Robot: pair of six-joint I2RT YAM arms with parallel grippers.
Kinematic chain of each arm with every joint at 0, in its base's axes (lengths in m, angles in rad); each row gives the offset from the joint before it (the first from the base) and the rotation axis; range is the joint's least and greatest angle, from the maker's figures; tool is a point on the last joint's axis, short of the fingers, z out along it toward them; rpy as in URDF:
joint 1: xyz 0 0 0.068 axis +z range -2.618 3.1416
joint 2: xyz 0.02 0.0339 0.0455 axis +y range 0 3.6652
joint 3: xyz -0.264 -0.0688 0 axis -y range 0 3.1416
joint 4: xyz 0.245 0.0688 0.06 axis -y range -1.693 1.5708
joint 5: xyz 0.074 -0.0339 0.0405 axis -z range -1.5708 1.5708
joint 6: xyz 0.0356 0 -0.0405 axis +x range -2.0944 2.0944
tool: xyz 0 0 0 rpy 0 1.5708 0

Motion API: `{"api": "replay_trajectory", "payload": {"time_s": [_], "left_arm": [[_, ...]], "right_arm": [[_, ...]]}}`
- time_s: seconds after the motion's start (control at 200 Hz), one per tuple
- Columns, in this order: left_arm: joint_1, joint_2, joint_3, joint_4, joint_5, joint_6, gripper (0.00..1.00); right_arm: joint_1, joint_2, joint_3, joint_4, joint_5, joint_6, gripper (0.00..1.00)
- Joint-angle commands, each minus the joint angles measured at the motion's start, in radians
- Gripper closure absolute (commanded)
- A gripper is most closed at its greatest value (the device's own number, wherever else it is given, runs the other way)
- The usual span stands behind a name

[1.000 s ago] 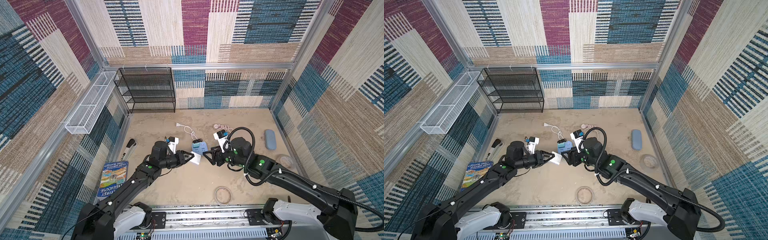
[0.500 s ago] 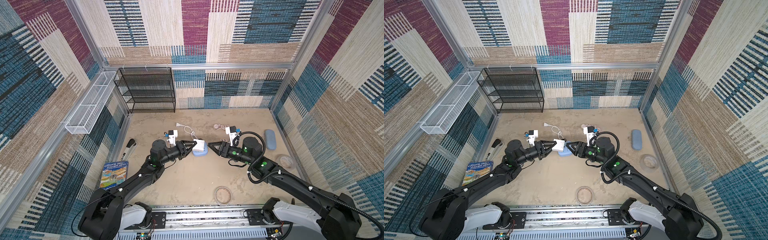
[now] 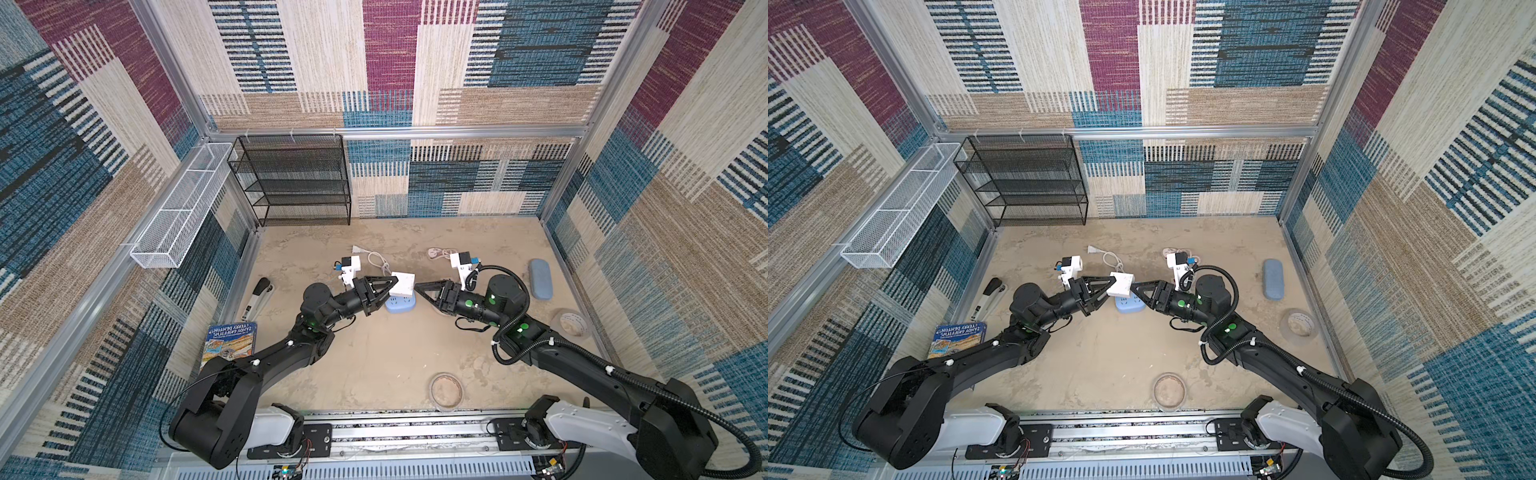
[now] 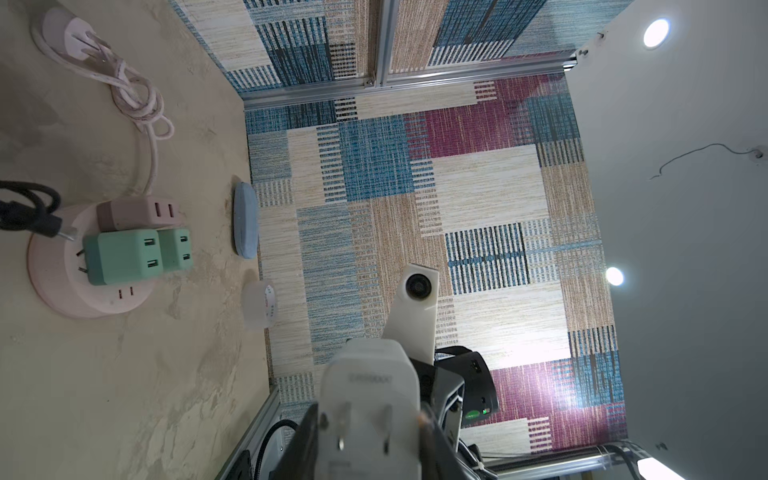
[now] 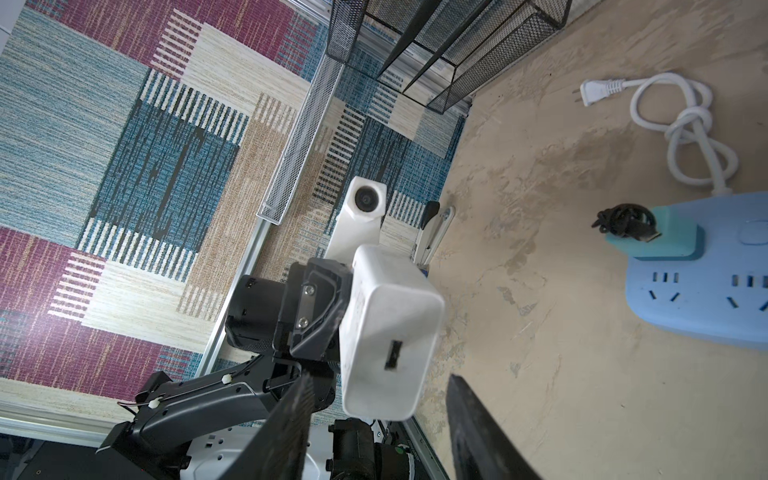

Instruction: Insert the plug

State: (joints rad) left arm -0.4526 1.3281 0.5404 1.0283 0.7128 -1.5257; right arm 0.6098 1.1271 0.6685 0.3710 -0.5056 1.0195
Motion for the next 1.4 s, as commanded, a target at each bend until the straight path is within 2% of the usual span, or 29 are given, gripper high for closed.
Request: {"api": "replay_trajectory", "payload": {"time_s": [0.0,0.601,1.392], "left_arm": [[-0.004,-0.011,0.009,0.060,0.013,-0.008,1.00],[-0.037,-0.054,0.038,-0.029,0.005,0.055,1.00],[-0.048,-0.112,0.053,-0.141,-0.030,0.167,1.00]], "right_arm": [[-0.001,0.008,0.022,0.054,-0.020,0.005,0.46],[-0.002,0.091,0.104,0.085,-0.079,0.009,0.48],[-0.002,0.072,0.080,0.062,-0.118,0.016,0.52]]}}
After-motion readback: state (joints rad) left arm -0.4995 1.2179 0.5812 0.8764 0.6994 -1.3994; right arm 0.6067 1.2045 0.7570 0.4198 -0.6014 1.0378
